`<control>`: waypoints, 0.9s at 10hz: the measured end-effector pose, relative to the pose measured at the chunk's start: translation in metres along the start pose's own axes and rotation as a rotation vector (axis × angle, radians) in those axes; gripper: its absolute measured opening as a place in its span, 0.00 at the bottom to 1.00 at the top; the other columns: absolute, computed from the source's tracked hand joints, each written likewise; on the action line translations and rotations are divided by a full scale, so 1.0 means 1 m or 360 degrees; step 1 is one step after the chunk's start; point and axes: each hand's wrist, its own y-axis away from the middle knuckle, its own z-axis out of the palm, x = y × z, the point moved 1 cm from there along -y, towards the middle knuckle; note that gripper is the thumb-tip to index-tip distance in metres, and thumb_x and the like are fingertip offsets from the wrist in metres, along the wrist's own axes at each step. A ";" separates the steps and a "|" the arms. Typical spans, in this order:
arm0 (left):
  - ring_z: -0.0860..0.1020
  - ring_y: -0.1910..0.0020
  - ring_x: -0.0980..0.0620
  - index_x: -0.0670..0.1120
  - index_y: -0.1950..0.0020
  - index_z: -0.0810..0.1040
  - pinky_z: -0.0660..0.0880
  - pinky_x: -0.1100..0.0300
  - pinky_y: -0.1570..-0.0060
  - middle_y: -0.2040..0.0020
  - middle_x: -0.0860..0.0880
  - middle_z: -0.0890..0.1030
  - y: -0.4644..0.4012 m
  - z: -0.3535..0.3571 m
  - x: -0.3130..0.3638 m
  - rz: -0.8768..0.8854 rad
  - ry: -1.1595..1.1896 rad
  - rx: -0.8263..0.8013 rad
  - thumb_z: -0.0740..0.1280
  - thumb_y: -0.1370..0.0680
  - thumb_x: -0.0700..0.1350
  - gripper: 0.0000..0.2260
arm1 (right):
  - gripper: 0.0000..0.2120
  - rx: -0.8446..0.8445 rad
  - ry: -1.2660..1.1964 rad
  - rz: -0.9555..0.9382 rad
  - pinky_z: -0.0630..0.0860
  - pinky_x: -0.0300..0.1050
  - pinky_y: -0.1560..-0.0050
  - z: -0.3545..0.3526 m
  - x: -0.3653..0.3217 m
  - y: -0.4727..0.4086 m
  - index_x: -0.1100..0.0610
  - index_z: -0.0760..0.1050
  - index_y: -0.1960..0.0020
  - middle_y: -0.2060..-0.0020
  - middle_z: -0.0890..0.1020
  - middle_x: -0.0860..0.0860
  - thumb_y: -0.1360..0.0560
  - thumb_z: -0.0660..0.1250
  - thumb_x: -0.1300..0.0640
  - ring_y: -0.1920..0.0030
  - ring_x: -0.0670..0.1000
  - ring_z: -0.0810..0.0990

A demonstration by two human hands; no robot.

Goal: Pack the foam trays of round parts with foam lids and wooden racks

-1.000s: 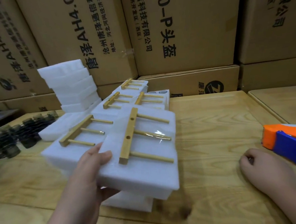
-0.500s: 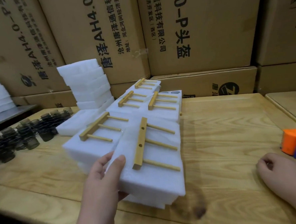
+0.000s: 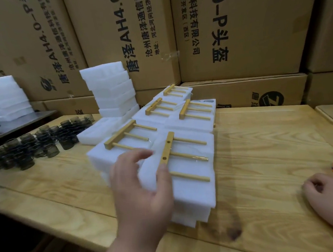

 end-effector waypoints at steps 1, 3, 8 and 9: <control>0.74 0.36 0.53 0.53 0.41 0.81 0.71 0.50 0.35 0.39 0.55 0.78 -0.010 0.017 0.018 0.0619 -0.0191 -0.0766 0.74 0.31 0.65 0.25 | 0.06 -0.0006 0.0043 0.0011 0.79 0.47 0.68 -0.003 -0.001 0.000 0.30 0.72 0.56 0.71 0.78 0.38 0.29 0.57 0.35 0.68 0.44 0.78; 0.63 0.25 0.53 0.64 0.29 0.71 0.57 0.48 0.25 0.24 0.58 0.66 -0.019 0.045 0.018 0.0788 -0.0963 -0.1511 0.66 0.34 0.76 0.35 | 0.06 -0.0040 0.0001 -0.0033 0.80 0.48 0.66 -0.011 -0.006 0.004 0.31 0.73 0.56 0.71 0.79 0.39 0.29 0.57 0.37 0.68 0.45 0.78; 0.68 0.26 0.52 0.59 0.36 0.81 0.62 0.51 0.26 0.32 0.54 0.77 0.001 0.042 0.046 0.1074 -0.0144 -0.1414 0.72 0.26 0.65 0.22 | 0.10 -0.0244 -0.0015 0.0048 0.78 0.49 0.64 -0.056 -0.051 0.019 0.44 0.76 0.63 0.69 0.80 0.42 0.26 0.62 0.44 0.66 0.48 0.78; 0.73 0.34 0.53 0.56 0.36 0.82 0.68 0.54 0.34 0.37 0.54 0.78 0.031 0.063 0.064 0.1218 0.0155 -0.1593 0.68 0.20 0.50 0.13 | 0.10 -0.0223 0.0041 0.0033 0.77 0.47 0.66 -0.055 -0.053 0.019 0.43 0.75 0.63 0.69 0.79 0.41 0.25 0.61 0.44 0.66 0.47 0.78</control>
